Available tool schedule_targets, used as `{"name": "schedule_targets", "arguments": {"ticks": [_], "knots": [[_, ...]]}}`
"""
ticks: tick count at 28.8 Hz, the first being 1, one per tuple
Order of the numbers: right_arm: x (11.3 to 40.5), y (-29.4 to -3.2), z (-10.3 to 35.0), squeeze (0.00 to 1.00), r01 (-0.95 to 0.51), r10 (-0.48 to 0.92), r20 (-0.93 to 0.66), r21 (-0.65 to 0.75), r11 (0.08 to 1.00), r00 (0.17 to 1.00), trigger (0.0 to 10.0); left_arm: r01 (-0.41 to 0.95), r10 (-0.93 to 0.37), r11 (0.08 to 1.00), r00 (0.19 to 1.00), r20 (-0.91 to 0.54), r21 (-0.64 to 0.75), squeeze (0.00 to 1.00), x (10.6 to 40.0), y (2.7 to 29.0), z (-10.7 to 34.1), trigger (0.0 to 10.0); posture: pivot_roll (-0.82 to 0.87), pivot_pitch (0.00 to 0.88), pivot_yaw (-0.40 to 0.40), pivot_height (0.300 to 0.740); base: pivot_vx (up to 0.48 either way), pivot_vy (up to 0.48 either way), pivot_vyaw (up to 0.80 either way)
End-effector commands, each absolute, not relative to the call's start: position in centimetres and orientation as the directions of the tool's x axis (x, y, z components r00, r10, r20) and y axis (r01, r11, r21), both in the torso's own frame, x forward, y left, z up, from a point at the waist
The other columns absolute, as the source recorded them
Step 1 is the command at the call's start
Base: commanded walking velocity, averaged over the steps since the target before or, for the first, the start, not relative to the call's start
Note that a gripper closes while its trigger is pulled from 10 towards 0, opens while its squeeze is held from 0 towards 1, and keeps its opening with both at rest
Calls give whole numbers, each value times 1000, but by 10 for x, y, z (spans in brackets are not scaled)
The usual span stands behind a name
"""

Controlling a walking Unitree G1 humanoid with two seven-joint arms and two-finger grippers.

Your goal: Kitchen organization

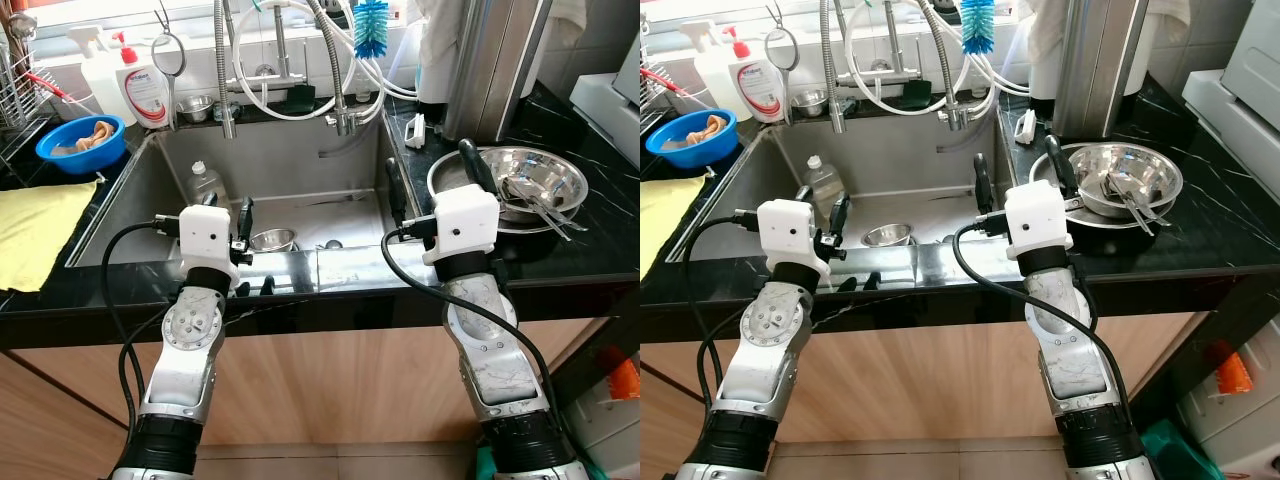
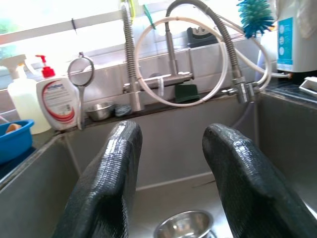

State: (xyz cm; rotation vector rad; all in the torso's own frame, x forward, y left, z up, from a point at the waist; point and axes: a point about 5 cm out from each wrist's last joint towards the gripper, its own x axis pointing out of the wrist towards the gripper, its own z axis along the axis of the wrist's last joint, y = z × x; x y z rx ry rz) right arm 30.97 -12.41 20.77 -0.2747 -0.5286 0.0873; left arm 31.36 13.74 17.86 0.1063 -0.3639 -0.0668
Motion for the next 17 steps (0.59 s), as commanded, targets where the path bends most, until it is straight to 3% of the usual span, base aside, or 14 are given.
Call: {"name": "schedule_targets", "arguments": {"ticks": [1, 3, 8, 17], "knots": [[309, -121, 215, 0, -15, 133, 499, -233, 972, 856, 10000, 35, -78, 992, 927, 367, 122, 0, 314, 140, 181, 10000, -205, 0, 78, 740, 0, 0, -788], [307, -130, 210, 0, 43, 57, 469, -199, 979, 881, 10000, 45, -86, 992, 929, 359, 121, 0, 313, 139, 178, 10000, -207, 0, 81, 740, 0, 0, -759], [304, -133, 205, 0, 54, 46, 456, -203, 978, 889, 10000, 47, -88, 991, 931, 356, 123, 0, 313, 139, 178, 10000, -210, 0, 82, 740, 0, 0, -674], [302, -127, 203, 0, 35, 74, 451, -229, 973, 889, 10000, 58, -98, 991, 929, 356, 122, 0, 315, 137, 179, 10000, -204, 0, 82, 740, 0, 0, 0]]}}
